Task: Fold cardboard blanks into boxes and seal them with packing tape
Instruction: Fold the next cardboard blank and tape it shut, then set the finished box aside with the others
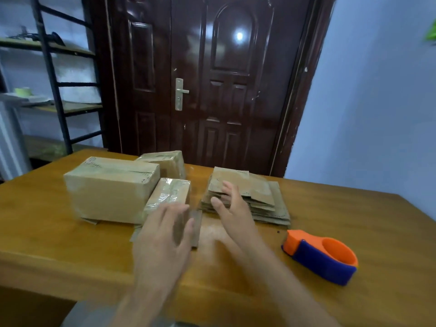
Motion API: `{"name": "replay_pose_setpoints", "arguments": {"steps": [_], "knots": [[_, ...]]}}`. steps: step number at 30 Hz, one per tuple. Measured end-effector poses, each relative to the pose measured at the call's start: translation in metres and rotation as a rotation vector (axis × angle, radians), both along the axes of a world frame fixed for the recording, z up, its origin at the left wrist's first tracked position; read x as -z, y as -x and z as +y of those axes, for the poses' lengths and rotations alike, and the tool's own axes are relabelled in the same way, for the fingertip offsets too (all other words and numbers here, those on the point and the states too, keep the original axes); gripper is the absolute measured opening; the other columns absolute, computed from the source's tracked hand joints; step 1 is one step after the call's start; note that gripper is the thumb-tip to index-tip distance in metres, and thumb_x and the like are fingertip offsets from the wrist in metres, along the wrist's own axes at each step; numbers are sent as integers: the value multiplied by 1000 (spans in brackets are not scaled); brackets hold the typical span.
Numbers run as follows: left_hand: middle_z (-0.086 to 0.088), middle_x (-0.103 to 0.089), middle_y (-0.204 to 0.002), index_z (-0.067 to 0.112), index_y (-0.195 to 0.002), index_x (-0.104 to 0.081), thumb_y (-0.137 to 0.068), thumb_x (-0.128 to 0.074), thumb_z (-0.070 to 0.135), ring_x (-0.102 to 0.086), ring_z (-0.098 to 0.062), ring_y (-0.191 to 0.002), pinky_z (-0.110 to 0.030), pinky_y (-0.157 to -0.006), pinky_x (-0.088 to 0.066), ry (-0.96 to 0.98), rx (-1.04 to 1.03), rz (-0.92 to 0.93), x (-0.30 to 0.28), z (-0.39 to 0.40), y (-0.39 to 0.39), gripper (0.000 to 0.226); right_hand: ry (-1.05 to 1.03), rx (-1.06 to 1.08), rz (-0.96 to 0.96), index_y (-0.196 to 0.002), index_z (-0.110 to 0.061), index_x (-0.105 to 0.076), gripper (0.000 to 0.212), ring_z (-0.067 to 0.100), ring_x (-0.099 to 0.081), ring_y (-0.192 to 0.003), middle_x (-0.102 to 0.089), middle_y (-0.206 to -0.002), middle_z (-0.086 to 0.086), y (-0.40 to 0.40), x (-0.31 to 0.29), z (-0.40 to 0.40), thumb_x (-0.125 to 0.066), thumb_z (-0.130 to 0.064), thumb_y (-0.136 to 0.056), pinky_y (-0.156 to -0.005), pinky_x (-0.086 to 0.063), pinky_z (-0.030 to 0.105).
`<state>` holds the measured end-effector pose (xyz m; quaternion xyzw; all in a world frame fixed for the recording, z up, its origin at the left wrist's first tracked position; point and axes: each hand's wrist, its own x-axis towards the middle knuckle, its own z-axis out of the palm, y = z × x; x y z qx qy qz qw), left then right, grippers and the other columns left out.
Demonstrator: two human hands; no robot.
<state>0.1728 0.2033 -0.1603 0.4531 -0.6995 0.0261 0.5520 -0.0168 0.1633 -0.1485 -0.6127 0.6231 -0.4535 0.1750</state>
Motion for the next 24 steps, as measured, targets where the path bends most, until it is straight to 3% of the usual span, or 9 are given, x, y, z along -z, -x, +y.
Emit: {"name": "replay_pose_setpoints", "arguments": {"steps": [2, 4, 6, 8, 10, 15, 20, 24], "knots": [[12, -67, -123, 24, -120, -69, -102, -57, 35, -61, -5, -111, -22, -79, -55, 0, 138, -106, 5, 1, 31, 25, -17, 166, 264, -155, -32, -36, 59, 16, -50, -137, -47, -156, -7, 41, -11, -20, -58, -48, -103, -107, -49, 40], [8, -64, -139, 23, -132, -66, -104, -54, 38, -57, -9, -131, -27, -98, -57, -65, 239, -234, 15, -5, 60, 34, -98, 238, 462, -156, -27, -37, 62, 24, -48, -139, -45, -157, 0, 77, -16, -38, -59, -48, -102, -107, -48, 43], [8, -47, -159, 26, -149, -52, -107, -47, 46, -38, -9, -150, -32, -117, -43, -193, 299, -376, 21, -16, 84, 46, -185, 234, 611, -157, -26, -37, 68, 25, -41, -145, -39, -161, 3, 103, -15, -50, -61, -53, -99, -110, -45, 44], [12, -25, -170, 32, -160, -34, -110, -32, 54, -17, -7, -158, -30, -126, -23, -317, 313, -507, 27, -35, 100, 55, -209, 220, 748, -155, -28, -40, 72, 24, -39, -147, -39, -162, 1, 120, -12, -59, -63, -60, -94, -109, -46, 45], [12, -16, -173, 33, -163, -27, -110, -23, 56, -12, -7, -159, -30, -127, -21, -388, 286, -560, 33, -55, 108, 57, -172, 217, 850, -151, -32, -45, 72, 23, -43, -143, -43, -159, -2, 130, -13, -68, -65, -66, -90, -103, -50, 46], [13, -10, -174, 31, -159, -32, -110, -19, 56, -8, -9, -159, -37, -127, -27, -546, 243, -541, 38, -76, 112, 57, -36, 101, 1011, -145, -37, -49, 61, 21, -59, -128, -51, -152, -7, 143, -2, -92, -57, -68, -92, -90, -59, 45], [14, -16, -172, 34, -154, -40, -107, -14, 57, -11, -7, -158, -38, -125, -33, -513, 252, -545, 44, -78, 111, 58, 147, -5, 1181, -137, -33, -59, 32, 21, -68, -102, -67, -128, -3, 141, -2, -97, -49, -32, -106, -73, -60, 42], [15, -21, -170, 37, -156, -37, -110, -34, 49, -19, -7, -156, -35, -123, -36, -456, 236, -521, 48, -79, 109, 48, 321, 189, 966, -133, -35, -64, 29, 14, -69, -78, -73, -99, -10, 141, -38, -88, -50, -29, -108, -62, -58, 35]]}}
